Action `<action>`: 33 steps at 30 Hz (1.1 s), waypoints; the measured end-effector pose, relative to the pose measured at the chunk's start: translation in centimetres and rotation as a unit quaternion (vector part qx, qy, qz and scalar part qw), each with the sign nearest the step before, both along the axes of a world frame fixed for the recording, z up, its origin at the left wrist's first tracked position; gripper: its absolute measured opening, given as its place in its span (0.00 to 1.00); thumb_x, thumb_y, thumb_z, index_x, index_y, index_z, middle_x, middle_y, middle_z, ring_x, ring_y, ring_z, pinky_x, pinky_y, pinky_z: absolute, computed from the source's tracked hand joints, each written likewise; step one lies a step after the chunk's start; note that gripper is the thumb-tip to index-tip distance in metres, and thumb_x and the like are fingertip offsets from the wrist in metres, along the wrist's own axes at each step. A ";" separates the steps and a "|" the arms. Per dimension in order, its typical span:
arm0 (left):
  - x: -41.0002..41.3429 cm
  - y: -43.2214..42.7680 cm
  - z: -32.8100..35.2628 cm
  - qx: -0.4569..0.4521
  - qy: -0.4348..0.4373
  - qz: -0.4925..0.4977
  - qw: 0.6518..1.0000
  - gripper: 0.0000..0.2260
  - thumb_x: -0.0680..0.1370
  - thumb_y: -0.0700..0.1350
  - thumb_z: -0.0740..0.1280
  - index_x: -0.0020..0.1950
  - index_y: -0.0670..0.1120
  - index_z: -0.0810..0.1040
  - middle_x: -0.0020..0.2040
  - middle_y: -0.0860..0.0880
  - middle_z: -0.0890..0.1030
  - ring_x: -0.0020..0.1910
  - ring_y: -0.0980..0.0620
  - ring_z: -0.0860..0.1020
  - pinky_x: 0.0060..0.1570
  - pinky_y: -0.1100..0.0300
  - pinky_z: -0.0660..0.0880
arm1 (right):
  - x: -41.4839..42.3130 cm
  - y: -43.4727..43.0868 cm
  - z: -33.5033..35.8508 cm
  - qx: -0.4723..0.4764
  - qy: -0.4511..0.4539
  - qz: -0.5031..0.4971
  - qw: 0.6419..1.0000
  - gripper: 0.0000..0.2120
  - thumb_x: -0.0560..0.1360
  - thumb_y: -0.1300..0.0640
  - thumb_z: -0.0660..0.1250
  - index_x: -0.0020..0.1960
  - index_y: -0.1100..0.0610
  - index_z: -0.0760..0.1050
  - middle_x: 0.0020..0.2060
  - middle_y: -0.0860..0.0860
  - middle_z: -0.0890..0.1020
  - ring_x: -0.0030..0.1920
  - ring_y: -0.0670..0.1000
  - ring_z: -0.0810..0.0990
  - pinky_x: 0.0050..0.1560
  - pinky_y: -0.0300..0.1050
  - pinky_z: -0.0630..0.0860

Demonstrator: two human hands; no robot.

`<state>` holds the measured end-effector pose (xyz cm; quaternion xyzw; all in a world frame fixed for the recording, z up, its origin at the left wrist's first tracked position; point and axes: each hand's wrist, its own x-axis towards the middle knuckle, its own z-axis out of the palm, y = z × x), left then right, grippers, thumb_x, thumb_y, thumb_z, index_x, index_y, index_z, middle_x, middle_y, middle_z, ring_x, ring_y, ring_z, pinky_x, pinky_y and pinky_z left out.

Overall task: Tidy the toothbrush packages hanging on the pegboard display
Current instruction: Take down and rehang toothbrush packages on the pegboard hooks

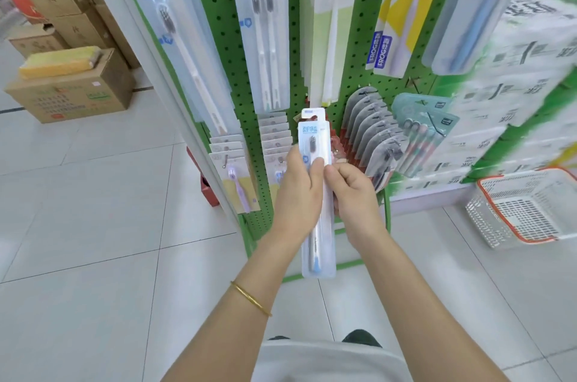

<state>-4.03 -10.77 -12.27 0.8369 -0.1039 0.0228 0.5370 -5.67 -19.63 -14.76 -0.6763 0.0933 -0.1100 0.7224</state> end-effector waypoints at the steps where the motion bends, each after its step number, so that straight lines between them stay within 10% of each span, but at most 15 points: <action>1: -0.2 0.1 -0.5 0.023 -0.003 -0.010 1.000 0.15 0.82 0.49 0.54 0.68 0.46 0.64 0.53 0.54 0.74 0.52 0.53 0.76 0.50 0.56 0.73 | 0.0 -0.1 -0.2 0.011 0.009 -0.006 1.000 0.20 0.74 0.51 0.62 0.38 0.69 0.66 0.30 0.55 0.65 0.32 0.52 0.62 0.41 0.38 0.64; 9: -2.2 1.7 -2.6 0.169 0.031 -0.120 0.978 0.35 0.79 0.54 0.63 0.77 0.52 0.45 0.75 0.47 0.62 0.68 0.48 0.68 0.61 0.48 0.71 | 0.6 -1.1 -1.3 0.032 0.054 -0.101 0.993 0.11 0.79 0.58 0.61 0.39 0.62 0.71 0.27 0.51 0.62 0.27 0.47 0.59 0.28 0.40 0.58; 20: -2.8 2.8 -2.0 0.322 0.048 -0.196 0.925 0.45 0.71 0.48 0.74 0.77 0.52 0.45 0.73 0.46 0.60 0.69 0.47 0.64 0.63 0.49 0.69 | 0.5 -1.5 -0.7 0.083 0.066 -0.139 0.985 0.14 0.81 0.58 0.58 0.36 0.56 0.67 0.27 0.50 0.68 0.21 0.42 0.65 0.22 0.35 0.63; 33: -3.1 4.9 -1.6 0.021 0.277 -0.204 0.939 0.19 0.78 0.34 0.62 0.67 0.46 0.66 0.54 0.44 0.82 0.49 0.51 0.83 0.53 0.53 0.77 | -0.3 -0.5 -1.3 0.069 0.048 -0.102 0.991 0.04 0.78 0.64 0.64 0.52 0.60 0.73 0.27 0.50 0.70 0.21 0.44 0.66 0.24 0.38 0.65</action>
